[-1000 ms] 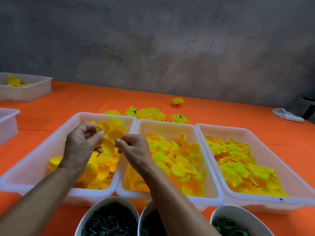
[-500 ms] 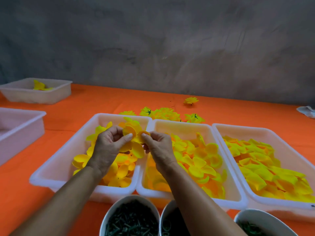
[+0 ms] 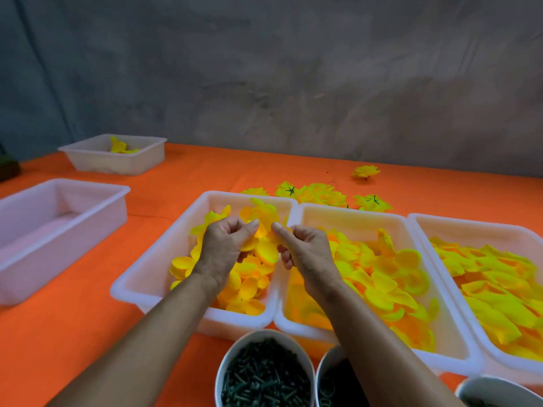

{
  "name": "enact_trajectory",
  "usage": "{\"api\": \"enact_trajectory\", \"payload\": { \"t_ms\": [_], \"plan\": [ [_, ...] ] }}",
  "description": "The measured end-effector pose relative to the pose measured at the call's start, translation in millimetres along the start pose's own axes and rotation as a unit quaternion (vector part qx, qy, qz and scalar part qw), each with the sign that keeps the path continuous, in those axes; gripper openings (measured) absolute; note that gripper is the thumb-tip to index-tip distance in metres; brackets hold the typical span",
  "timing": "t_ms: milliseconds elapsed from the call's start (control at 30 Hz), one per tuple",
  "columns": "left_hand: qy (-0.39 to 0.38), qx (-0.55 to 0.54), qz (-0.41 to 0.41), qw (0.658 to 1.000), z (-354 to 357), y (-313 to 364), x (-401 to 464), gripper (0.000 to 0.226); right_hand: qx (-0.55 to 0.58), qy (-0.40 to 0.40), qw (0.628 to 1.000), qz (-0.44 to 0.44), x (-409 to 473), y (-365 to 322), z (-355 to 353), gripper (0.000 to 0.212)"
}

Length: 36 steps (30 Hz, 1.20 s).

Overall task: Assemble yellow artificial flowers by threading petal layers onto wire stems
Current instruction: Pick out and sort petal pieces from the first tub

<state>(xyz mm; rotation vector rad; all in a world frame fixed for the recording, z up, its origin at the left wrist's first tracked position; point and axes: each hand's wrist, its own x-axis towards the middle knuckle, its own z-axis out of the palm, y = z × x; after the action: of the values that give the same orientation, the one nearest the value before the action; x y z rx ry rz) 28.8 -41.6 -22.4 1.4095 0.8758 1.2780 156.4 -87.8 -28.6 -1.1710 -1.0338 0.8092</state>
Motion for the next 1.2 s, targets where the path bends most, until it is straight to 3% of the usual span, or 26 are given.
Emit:
{"api": "enact_trajectory", "payload": {
  "t_ms": [133,233,367,567,700,900,1067,1133,1200],
  "plan": [
    [0.019,-0.008,0.019,1.0,-1,1,-1,0.031,-0.011,-0.018,1.0,0.012,0,1,-1,0.028],
    [0.006,-0.018,0.03,0.999,0,1,-1,0.015,-0.012,-0.012,1.0,-0.011,1,2,-2,0.021],
    [-0.023,-0.006,0.018,1.0,1,-3,0,0.011,-0.027,-0.021,0.999,-0.023,-1,0,-4,0.019],
    [-0.003,0.105,0.06,0.993,-1,-8,3,0.025,-0.094,-0.014,0.995,-0.031,-1,1,-1,0.024],
    [0.001,0.119,0.08,0.99,-1,-9,3,0.026,-0.086,-0.011,0.996,-0.033,-2,-1,0,0.008],
    [-0.035,0.022,0.066,0.997,0,-6,1,0.015,-0.029,-0.034,0.998,-0.043,-3,-3,-2,0.018],
    [-0.047,0.048,0.08,0.995,1,-7,0,0.014,-0.083,-0.02,0.994,-0.072,-4,-3,0,0.02],
    [-0.047,0.066,0.093,0.992,1,-7,-1,0.016,-0.075,-0.018,0.995,-0.062,-3,-3,0,0.03],
    [-0.043,0.073,0.097,0.992,1,-6,-2,0.013,-0.052,-0.007,0.998,-0.046,-2,-4,0,0.023]
  ]
}}
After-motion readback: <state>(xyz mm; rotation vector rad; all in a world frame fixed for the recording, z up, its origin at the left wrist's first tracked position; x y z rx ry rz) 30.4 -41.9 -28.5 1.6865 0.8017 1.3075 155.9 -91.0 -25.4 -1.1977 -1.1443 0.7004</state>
